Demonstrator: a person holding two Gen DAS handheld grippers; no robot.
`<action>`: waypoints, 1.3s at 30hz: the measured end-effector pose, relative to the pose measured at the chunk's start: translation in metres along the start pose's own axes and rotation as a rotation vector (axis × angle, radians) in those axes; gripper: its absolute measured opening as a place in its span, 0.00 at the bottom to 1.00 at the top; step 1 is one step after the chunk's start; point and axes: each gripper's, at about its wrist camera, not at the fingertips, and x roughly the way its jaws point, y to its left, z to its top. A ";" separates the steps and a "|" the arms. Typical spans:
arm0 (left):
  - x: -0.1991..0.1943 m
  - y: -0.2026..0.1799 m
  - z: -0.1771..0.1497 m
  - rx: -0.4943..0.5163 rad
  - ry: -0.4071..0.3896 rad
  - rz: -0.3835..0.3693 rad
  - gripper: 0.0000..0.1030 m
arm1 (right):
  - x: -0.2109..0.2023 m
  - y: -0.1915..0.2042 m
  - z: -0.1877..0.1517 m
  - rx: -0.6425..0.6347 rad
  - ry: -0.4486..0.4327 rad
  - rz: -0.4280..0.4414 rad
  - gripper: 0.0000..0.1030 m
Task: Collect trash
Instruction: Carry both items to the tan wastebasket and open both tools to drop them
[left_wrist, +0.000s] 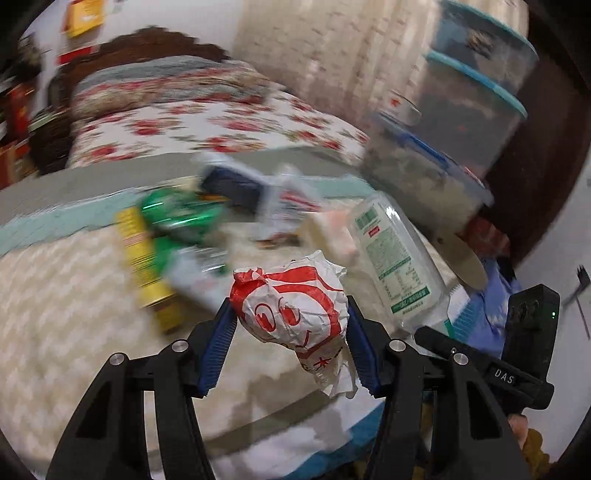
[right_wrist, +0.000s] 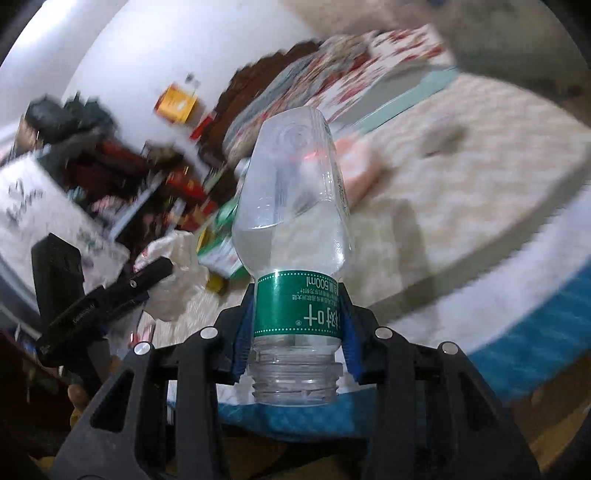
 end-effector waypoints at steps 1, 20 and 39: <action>0.008 -0.011 0.006 0.022 0.008 -0.016 0.53 | -0.011 -0.012 0.004 0.030 -0.036 -0.012 0.42; 0.286 -0.335 0.114 0.361 0.314 -0.369 0.57 | -0.157 -0.238 0.047 0.543 -0.417 -0.239 0.42; 0.222 -0.271 0.115 0.269 0.219 -0.354 0.84 | -0.140 -0.189 0.051 0.388 -0.488 -0.302 0.63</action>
